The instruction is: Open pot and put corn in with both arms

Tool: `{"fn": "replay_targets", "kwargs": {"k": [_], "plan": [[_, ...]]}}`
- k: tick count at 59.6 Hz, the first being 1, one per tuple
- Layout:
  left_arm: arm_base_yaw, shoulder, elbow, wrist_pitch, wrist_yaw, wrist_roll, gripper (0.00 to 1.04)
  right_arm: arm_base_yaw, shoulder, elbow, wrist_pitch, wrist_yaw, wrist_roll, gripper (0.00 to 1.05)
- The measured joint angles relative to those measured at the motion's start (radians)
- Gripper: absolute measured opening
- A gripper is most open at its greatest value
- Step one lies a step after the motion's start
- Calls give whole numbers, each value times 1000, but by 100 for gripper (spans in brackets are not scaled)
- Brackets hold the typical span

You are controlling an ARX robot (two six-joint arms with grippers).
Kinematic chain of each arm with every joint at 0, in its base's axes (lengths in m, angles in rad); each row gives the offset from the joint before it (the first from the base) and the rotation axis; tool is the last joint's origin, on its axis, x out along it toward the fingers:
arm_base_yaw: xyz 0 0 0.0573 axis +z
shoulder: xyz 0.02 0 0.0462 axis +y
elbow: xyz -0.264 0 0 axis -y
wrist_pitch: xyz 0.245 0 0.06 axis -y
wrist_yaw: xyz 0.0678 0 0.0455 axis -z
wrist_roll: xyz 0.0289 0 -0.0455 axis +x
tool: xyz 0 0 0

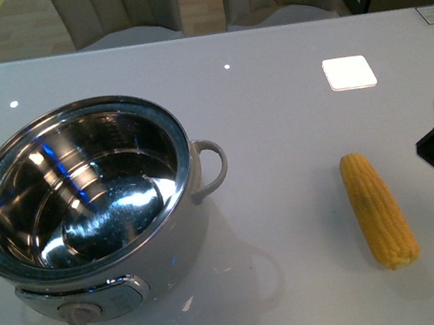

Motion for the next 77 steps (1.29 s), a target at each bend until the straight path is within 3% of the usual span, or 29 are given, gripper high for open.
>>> {"fn": "replay_targets", "kwargs": {"k": [27, 35, 58, 66, 77], "plan": [[0, 0, 0, 0, 0, 0, 98, -8, 481, 246, 64, -3, -83, 96], [0, 0, 0, 0, 0, 0, 98, -16, 569, 282, 34, -60, -63, 96], [0, 0, 0, 0, 0, 0, 98, -7, 574, 271, 42, -76, -54, 41], [0, 0, 0, 0, 0, 0, 98, 3, 508, 222, 67, -74, -68, 32], [0, 0, 0, 0, 0, 0, 98, 29, 317, 159, 63, -166, -60, 26]]}}
